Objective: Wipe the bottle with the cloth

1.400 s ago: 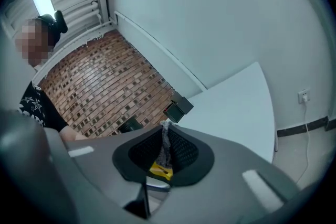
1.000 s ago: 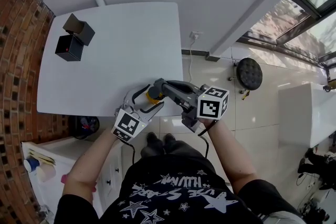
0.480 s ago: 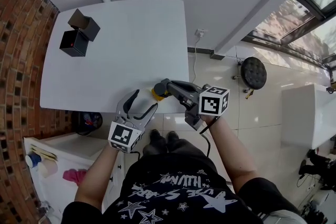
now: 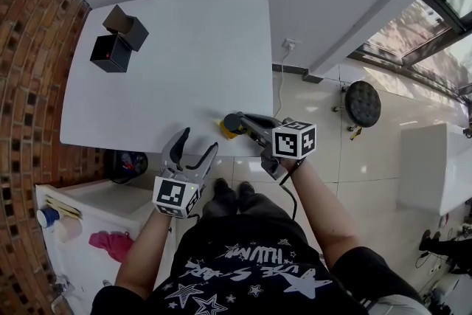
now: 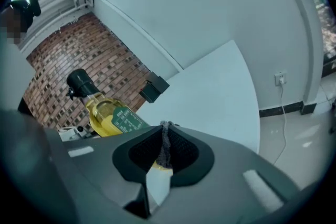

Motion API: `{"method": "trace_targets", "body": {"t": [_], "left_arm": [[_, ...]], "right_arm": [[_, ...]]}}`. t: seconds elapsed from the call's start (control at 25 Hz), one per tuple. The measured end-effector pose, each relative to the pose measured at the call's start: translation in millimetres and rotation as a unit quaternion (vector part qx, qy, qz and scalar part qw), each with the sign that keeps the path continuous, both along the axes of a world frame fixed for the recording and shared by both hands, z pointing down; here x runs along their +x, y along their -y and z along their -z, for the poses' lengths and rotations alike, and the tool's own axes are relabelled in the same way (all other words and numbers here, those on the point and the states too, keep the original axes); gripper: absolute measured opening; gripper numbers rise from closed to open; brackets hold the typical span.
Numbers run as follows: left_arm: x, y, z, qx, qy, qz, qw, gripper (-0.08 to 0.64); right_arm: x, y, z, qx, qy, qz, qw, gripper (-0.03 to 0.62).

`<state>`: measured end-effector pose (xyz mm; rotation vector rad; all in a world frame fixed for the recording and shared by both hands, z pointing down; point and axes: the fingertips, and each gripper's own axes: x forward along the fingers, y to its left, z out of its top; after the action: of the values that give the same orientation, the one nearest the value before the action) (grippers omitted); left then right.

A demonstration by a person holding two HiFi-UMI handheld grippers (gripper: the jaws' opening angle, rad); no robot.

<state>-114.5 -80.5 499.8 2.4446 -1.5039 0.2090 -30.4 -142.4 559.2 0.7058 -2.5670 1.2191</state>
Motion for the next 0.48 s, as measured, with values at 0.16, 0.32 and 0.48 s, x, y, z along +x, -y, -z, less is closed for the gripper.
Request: {"method": "trace_targets", "body": {"t": [0.16,0.32,0.48], "left_arm": [[-5.2,-4.3,-4.2,-0.006,-0.005,0.017,0.9998,0.318],[-10.0,-6.9,-3.2,-0.004,-0.005,0.030,0.9995,0.316],[-21.1,-4.0,12.9,0.016,-0.004,0.063,0.9979,0.296]], "right_arm": [[-2.4,-2.5,-12.9,0.012,-0.051,0.018,0.998,0.035],[-2.0,-1.3,-17.0,0.008,-0.061,0.016,0.998,0.035],[10.7,7.7,0.0,0.033,-0.062,-0.021,0.997,0.035]]}}
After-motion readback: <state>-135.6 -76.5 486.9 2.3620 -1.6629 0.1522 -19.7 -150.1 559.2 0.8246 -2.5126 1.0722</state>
